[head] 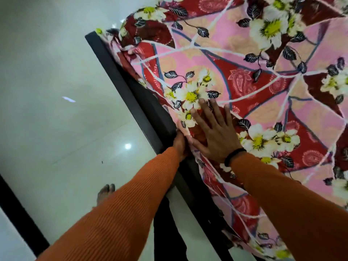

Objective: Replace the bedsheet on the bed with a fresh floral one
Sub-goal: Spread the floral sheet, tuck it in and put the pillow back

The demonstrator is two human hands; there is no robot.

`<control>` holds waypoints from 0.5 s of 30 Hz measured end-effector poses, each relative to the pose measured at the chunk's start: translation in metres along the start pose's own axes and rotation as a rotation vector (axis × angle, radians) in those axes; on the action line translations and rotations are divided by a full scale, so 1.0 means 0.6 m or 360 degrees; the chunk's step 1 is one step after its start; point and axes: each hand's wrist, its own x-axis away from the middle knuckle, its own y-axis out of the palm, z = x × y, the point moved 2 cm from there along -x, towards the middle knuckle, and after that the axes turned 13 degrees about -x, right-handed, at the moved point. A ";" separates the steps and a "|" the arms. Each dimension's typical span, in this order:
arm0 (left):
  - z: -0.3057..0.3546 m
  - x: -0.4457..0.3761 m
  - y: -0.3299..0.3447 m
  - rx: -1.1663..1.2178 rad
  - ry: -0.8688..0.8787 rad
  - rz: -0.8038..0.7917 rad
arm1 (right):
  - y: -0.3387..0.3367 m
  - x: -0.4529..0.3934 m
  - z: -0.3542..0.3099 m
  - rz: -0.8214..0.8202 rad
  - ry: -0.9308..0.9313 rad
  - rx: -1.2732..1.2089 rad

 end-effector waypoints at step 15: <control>0.329 -0.024 -0.070 0.0160 0.0369 0.0778 | -0.092 -0.281 0.004 0.0133 -0.0126 -0.0013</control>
